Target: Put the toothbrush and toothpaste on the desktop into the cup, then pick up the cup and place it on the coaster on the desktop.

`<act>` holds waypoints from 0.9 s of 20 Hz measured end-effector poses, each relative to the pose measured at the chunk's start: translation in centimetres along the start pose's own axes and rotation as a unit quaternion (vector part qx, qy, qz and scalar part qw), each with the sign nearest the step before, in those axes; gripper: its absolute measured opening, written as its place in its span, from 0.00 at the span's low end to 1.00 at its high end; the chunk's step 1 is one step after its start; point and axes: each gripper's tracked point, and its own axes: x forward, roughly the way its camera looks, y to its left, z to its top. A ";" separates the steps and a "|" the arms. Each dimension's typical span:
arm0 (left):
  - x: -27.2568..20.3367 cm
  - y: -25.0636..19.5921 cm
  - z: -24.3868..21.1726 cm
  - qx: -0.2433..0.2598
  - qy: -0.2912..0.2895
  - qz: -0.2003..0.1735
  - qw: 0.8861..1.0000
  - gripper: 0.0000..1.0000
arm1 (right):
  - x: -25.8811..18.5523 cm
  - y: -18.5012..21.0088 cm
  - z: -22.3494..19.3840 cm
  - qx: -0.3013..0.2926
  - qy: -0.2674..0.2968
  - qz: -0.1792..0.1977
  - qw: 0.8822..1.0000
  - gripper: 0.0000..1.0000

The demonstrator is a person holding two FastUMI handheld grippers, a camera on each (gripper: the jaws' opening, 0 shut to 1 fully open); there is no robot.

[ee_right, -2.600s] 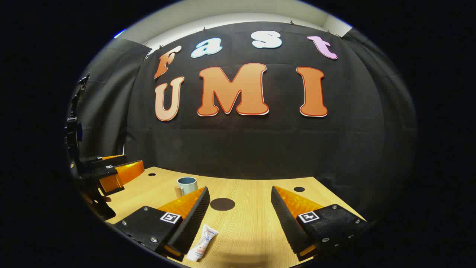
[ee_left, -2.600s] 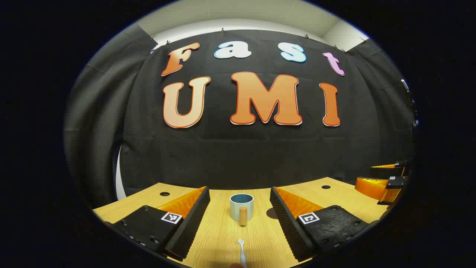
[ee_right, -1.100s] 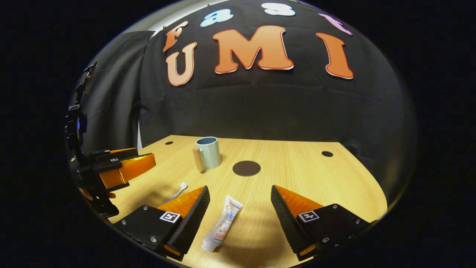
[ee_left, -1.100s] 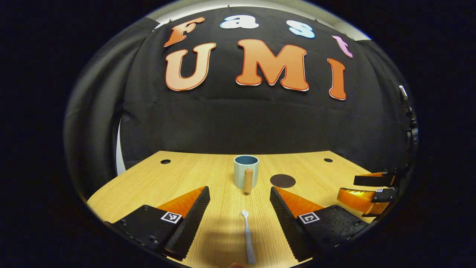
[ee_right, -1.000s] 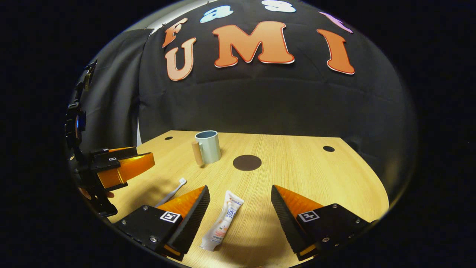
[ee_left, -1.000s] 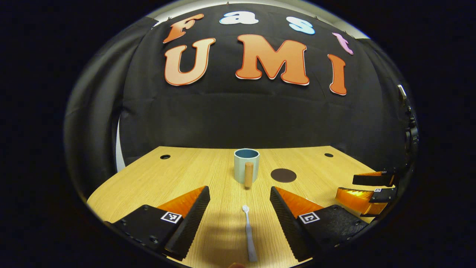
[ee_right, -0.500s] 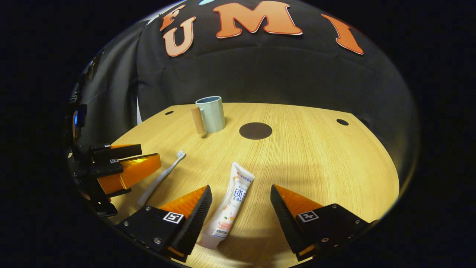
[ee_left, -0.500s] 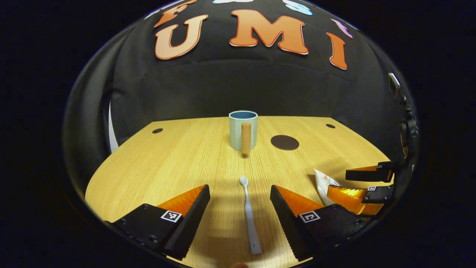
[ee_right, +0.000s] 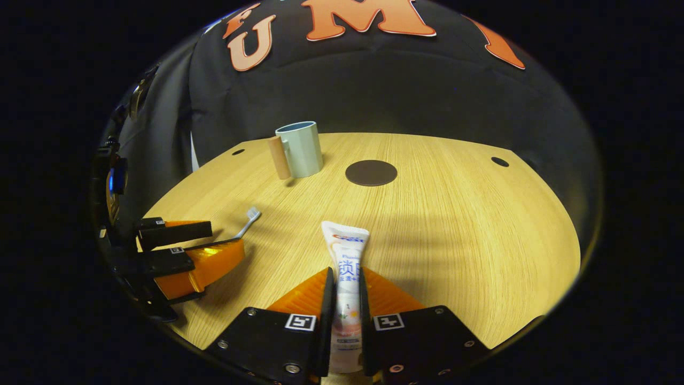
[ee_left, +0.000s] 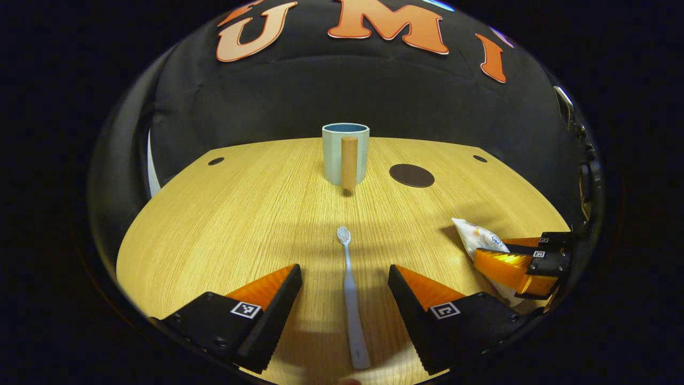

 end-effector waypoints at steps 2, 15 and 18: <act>0.0 -0.1 -0.2 -0.001 0.009 0.004 1.000 0.99 | 0.0 0.4 0.4 0.012 -0.001 0.011 1.000 0.19; 0.2 -0.8 -0.3 -0.015 0.042 0.023 0.999 0.45 | -2.9 -1.4 7.8 -0.005 -0.108 -0.002 0.994 0.10; 0.1 -0.7 -0.3 -0.017 0.048 0.027 0.998 0.10 | -3.2 -1.8 8.2 -0.003 -0.114 -0.005 0.993 0.10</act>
